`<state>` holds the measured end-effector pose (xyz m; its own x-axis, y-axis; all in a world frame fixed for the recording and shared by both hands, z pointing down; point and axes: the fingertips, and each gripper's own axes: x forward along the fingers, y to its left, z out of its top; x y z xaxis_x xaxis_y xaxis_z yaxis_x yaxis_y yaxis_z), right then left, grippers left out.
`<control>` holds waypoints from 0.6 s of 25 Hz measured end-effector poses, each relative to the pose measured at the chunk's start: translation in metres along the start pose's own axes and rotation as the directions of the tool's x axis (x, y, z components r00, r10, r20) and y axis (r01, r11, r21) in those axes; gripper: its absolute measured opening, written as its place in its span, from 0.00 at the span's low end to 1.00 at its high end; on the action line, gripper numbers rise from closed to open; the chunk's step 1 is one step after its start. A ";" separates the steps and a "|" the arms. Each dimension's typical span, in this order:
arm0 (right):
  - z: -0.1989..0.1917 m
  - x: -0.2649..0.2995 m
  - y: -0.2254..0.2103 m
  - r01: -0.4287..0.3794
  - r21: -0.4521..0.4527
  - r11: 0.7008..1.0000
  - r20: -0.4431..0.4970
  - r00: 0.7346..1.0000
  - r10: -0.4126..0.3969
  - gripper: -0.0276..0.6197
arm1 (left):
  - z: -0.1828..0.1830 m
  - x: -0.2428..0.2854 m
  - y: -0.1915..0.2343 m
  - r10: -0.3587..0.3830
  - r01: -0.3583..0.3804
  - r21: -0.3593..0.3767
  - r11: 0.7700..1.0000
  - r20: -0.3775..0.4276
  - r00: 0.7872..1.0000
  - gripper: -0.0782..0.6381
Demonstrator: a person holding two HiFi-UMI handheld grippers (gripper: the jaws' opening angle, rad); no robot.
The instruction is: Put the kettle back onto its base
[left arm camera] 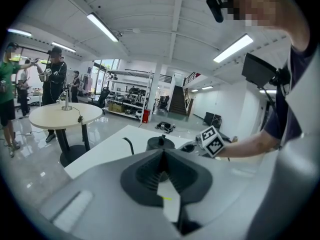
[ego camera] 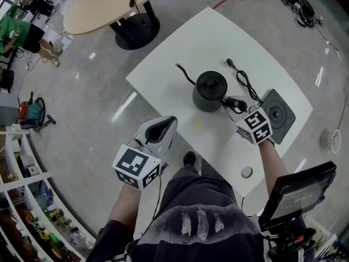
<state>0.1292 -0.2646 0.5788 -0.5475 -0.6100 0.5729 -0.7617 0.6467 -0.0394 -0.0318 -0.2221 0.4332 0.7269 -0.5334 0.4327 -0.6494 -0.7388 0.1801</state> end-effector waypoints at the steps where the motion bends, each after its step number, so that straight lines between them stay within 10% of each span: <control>1: 0.001 0.000 -0.001 0.000 0.006 1.000 0.001 1.000 0.000 0.14 | 0.000 0.000 0.001 0.001 -0.001 -0.001 1.000 0.002 1.000 0.11; 15: 0.037 -0.041 -0.021 0.095 0.091 0.991 0.122 0.987 -0.106 0.14 | -0.002 0.005 0.012 -0.035 0.036 -0.001 0.999 0.025 0.999 0.11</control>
<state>0.1546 -0.2699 0.5257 -0.5018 -0.7262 0.4699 -0.8387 0.5414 -0.0589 -0.0364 -0.2331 0.4400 0.7549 -0.5170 0.4035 -0.6234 -0.7569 0.1964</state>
